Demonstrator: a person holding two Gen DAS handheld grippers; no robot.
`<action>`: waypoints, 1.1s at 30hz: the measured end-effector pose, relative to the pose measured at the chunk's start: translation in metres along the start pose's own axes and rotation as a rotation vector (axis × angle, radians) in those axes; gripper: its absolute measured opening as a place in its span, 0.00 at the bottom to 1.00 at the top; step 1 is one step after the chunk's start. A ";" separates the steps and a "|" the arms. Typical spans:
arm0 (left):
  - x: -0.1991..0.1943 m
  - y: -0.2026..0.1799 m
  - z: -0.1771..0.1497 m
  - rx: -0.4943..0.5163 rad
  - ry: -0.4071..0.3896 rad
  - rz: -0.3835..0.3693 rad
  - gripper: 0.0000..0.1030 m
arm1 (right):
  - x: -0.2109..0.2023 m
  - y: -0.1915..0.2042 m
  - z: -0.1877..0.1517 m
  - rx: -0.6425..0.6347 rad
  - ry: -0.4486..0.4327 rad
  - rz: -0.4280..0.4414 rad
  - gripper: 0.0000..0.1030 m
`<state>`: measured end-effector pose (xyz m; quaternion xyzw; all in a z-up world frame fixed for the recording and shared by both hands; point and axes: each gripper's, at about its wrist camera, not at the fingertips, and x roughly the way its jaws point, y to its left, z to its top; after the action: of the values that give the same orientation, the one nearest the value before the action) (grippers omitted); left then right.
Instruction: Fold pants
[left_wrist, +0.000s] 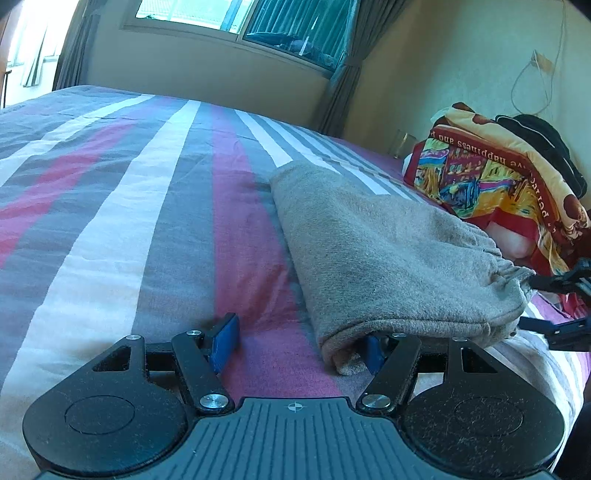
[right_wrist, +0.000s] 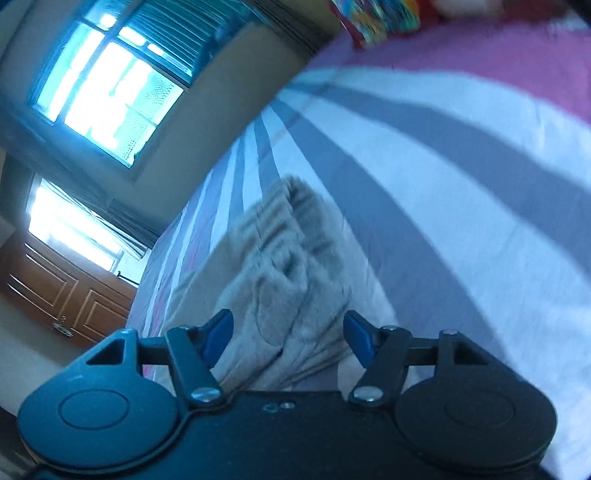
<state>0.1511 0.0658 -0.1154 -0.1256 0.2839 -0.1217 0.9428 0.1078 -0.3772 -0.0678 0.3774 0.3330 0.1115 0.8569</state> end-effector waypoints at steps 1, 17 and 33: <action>0.000 0.000 0.000 0.002 -0.001 0.002 0.66 | 0.006 -0.003 0.000 0.013 0.014 -0.001 0.63; -0.006 0.007 -0.007 -0.073 -0.067 0.018 0.66 | -0.002 0.053 0.009 -0.230 -0.107 0.002 0.26; -0.003 0.009 -0.006 -0.071 -0.058 0.024 0.67 | 0.017 0.007 -0.001 -0.080 -0.056 -0.023 0.24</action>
<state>0.1467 0.0743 -0.1220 -0.1592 0.2621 -0.0967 0.9469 0.1197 -0.3645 -0.0719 0.3418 0.3084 0.1043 0.8816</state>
